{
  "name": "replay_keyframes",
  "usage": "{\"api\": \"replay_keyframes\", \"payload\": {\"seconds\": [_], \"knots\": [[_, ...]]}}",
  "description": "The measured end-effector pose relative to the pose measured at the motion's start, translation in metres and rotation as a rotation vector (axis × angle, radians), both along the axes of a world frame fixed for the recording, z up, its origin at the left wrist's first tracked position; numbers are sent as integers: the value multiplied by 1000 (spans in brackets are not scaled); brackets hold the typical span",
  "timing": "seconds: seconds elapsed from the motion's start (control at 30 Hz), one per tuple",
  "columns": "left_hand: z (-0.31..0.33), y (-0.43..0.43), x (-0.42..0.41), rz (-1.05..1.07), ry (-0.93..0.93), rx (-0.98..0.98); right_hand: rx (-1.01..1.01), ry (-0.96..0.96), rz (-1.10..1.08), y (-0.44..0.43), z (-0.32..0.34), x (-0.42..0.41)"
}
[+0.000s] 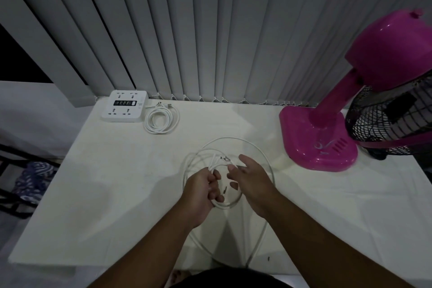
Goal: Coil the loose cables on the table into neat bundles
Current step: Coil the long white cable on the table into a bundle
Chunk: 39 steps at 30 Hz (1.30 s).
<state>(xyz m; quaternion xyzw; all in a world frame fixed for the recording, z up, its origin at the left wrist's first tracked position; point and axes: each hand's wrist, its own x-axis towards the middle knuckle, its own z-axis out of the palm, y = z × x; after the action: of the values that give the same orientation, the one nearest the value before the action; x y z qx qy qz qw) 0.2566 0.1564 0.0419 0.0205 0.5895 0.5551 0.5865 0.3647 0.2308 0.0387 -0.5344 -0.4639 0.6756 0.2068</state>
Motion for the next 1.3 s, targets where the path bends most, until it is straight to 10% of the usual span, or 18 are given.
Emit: {"api": "replay_keyframes", "payload": {"seconds": [0.13,0.33,0.67,0.9,1.03,1.2,1.3], "knots": [[11,11,-6,-195,403,1,249,-201,128,6,17,-2],[7,19,-17,-326,1573,125,358,-211,166,16,40,1],[44,33,-52,-549,738,168,284,-56,-74,30,45,-3],[51,33,-38,-250,159,271,121,120,-186,27,45,-14],[48,34,-37,-198,330,176,-36,224,-133,23,53,-9],[59,34,-43,-409,496,80,611,-216,220,38,79,1],[62,37,-43,-480,524,102,499,-192,490,44,86,-2]]}}
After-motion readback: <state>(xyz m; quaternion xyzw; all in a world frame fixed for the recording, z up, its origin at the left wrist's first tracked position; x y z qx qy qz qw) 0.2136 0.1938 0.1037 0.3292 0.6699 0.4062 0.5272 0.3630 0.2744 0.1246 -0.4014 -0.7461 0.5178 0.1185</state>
